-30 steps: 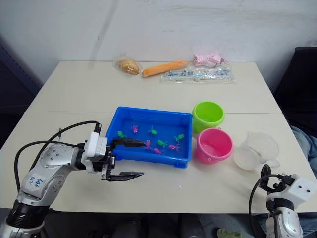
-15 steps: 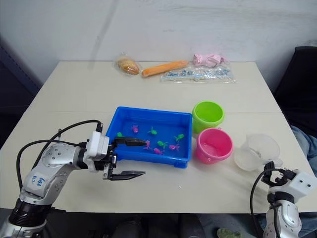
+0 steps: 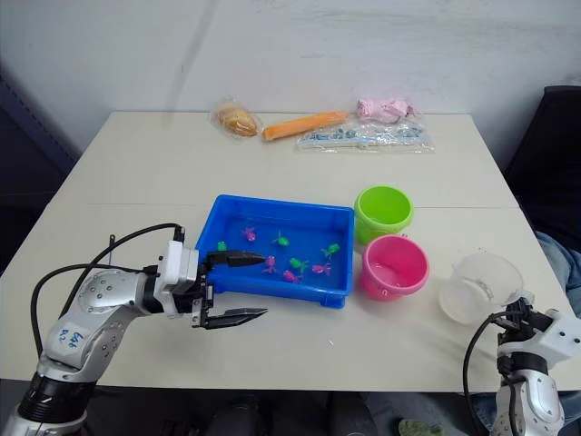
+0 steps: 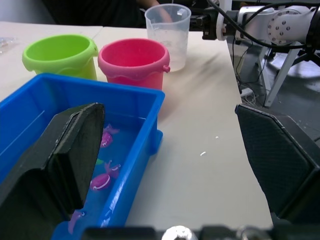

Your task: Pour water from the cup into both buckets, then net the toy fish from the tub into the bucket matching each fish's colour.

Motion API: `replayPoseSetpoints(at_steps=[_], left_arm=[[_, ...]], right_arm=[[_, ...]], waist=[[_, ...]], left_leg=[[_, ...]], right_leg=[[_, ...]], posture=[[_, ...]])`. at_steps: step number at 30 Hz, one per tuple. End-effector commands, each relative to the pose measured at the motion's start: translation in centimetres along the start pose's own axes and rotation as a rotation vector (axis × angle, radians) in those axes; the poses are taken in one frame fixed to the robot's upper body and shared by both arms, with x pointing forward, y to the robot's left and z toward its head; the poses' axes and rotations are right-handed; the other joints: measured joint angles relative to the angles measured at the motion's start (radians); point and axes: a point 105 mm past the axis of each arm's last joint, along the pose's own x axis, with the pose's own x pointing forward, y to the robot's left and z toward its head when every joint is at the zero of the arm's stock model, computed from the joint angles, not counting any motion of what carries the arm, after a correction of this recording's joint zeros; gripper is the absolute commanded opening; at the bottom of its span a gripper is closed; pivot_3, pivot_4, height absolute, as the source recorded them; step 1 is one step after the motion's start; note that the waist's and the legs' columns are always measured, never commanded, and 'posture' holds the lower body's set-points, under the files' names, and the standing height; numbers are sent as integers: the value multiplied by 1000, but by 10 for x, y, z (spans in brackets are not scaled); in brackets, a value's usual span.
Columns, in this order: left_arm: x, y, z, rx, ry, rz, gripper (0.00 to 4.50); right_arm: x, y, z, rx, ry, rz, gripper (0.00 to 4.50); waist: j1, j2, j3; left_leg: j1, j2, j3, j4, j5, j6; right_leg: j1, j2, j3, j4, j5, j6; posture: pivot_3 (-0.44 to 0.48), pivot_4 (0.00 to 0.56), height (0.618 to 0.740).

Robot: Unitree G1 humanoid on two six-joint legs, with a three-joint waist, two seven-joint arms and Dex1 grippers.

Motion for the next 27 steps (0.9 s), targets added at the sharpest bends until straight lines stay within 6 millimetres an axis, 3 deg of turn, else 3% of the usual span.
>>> replayPoseSetpoints(at_steps=[1,8,15,23,27], left_arm=[[3,1,11,7,-49,20,4500],[14,13,18,-10,-116,88,4500],[22,13,16,-9,-122,82,4500],[32,19,17,18,-133,90,4500],[37,18,19,24,-143,69,4500]], right_arm=[[-3,0,51,-86,-114,57,64],[-9,20,97,-265,-94,138,64],[5,44,124,-465,-126,193,64],[17,73,136,-743,-209,263,64],[17,84,131,-840,-221,332,64]], waist=[[0,3,1],[2,3,1],[2,3,2],[5,2,2],[4,1,2]], left_leg=[[0,0,0,0,0,0],[-1,0,2,0,0,0],[-1,-2,6,1,0,0],[-6,-5,11,2,2,0],[-6,-6,15,3,2,0]], right_leg=[[0,0,0,0,0,0],[-3,1,3,0,1,1],[-5,4,7,0,1,3],[-12,5,13,1,3,5],[-13,5,13,1,4,7]], posture=[[0,150,740],[0,150,740],[0,150,740],[0,150,740],[0,150,740]])
